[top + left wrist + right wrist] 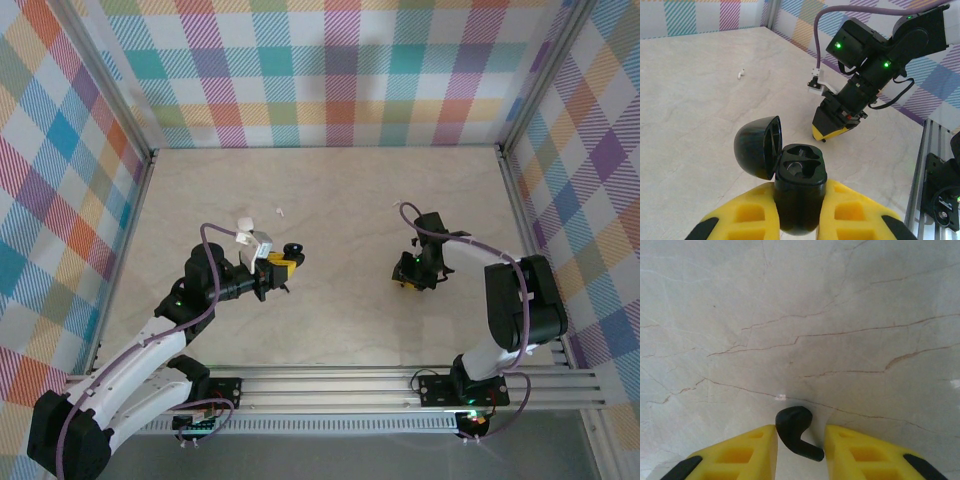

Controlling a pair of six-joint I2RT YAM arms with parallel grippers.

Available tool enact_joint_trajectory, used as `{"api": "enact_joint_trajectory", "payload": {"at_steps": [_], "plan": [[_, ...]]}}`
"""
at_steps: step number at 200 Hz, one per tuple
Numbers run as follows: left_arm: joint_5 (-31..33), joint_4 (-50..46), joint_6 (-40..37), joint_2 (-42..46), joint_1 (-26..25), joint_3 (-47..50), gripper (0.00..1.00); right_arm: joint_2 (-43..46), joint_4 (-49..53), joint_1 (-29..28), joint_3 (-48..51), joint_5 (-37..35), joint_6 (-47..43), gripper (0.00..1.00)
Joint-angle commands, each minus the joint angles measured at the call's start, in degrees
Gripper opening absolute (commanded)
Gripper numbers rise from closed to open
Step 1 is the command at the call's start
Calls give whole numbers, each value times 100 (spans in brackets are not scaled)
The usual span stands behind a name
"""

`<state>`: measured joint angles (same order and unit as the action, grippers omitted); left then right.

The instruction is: Insert wireless bluetooth earbuds into charging case

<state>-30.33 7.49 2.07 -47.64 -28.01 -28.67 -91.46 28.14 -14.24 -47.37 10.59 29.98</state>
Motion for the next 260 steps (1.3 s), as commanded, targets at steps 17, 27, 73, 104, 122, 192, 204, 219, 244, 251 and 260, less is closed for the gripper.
{"api": "enact_joint_trajectory", "payload": {"at_steps": [17,27,73,104,122,192,204,219,244,251,260], "plan": [[36,1,-82,22,-41,-89,0,-146,-93,-34,-71,294,60,30],[27,12,-75,9,-38,-87,0,-109,-97,-67,-79,327,102,30],[9,-5,-68,18,-34,-97,0,21,5,-286,-188,369,250,34],[18,-27,-61,53,-38,-95,0,50,76,-372,-289,417,341,35],[31,-40,-60,77,-38,-88,0,70,161,-382,-335,351,326,36],[27,-72,-59,132,-40,-85,0,511,366,-386,-208,-102,518,35],[17,-80,-58,132,-38,-87,0,552,275,-383,-144,-85,577,34],[18,-89,-69,145,-38,-95,0,519,208,-386,-114,-75,597,34],[35,-154,-101,175,-38,-95,0,372,219,-379,-149,-21,566,30],[42,-175,-114,184,-38,-98,0,350,187,-383,-137,27,574,30],[49,-184,-123,194,-38,-87,0,347,149,-386,-112,71,600,29]]}}
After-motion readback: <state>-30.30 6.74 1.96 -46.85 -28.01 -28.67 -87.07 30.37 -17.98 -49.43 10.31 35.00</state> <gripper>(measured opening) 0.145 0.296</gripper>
